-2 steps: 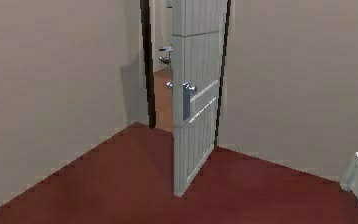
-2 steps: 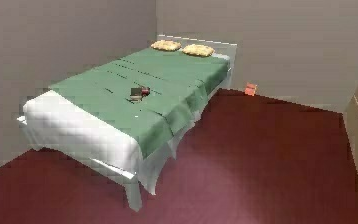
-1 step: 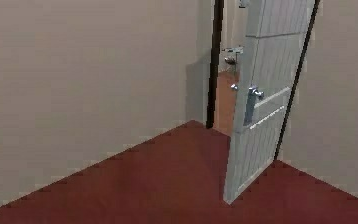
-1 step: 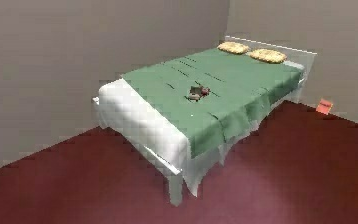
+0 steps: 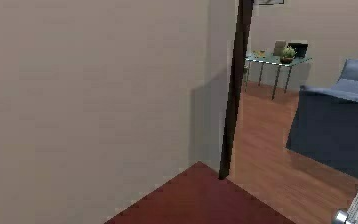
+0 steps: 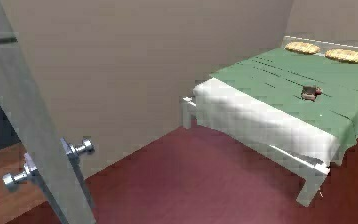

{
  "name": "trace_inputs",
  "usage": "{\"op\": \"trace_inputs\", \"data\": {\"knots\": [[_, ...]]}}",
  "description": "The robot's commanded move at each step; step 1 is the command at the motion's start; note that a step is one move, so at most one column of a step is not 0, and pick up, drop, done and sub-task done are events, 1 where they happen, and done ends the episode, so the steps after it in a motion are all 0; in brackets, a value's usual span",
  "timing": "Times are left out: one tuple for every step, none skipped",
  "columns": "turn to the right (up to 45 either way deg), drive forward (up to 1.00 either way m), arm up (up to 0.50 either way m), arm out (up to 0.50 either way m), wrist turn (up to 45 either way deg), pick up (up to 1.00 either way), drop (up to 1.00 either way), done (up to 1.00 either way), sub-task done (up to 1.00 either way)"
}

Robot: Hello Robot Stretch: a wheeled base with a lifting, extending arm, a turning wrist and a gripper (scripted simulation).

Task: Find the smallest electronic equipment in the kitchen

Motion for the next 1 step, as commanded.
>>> {"op": "trace_inputs", "data": {"knots": [[0.0,0.25,0.00,0.00,0.0,0.00,0.00,0.00,0.00]]}}
